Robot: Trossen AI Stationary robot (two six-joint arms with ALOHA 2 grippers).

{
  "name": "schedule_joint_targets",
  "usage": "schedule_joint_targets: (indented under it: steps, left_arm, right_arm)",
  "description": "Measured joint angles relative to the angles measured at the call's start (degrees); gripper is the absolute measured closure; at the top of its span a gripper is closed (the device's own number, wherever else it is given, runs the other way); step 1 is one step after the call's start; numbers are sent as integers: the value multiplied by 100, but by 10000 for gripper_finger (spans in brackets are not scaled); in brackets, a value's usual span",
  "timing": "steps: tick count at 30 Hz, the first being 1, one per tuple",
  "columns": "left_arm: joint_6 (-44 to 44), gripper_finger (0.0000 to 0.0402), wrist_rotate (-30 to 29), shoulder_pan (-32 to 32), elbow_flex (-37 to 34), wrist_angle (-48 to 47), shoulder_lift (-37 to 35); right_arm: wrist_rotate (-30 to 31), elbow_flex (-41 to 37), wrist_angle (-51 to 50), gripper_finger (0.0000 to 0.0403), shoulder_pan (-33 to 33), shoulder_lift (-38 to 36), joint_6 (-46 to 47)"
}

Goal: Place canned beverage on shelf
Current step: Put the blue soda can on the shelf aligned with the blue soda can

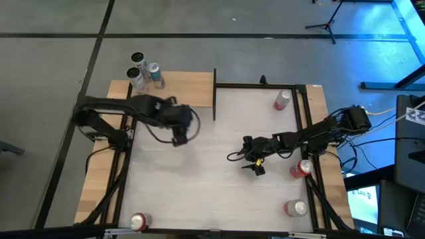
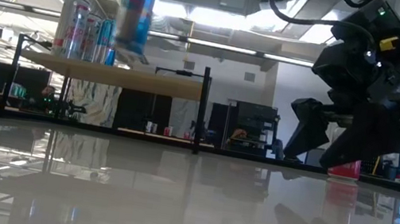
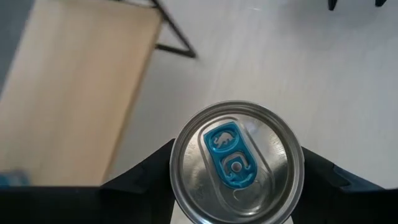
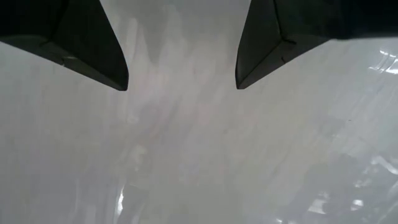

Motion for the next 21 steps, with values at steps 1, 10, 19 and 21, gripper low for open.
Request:
schedule_joint_targets:
  steps: [1, 10, 19, 21]
  left_arm:
    - [-2, 192, -10, 49, 0, -135, -146]
    - [279, 192, -23, 895, 0, -899, -1001]
    - [1656, 192, 102, 2083, 0, -977, -1452]
    - [1994, 192, 216, 2372, 0, -949, -1447]
  right_arm:
    - [0, 0, 17, 110, 0, 0, 0]
    - [0, 0, 46, 110, 0, 0, 199]
    - [0, 0, 561, 110, 0, 0, 417]
    - [0, 0, 722, 110, 0, 0, 417]
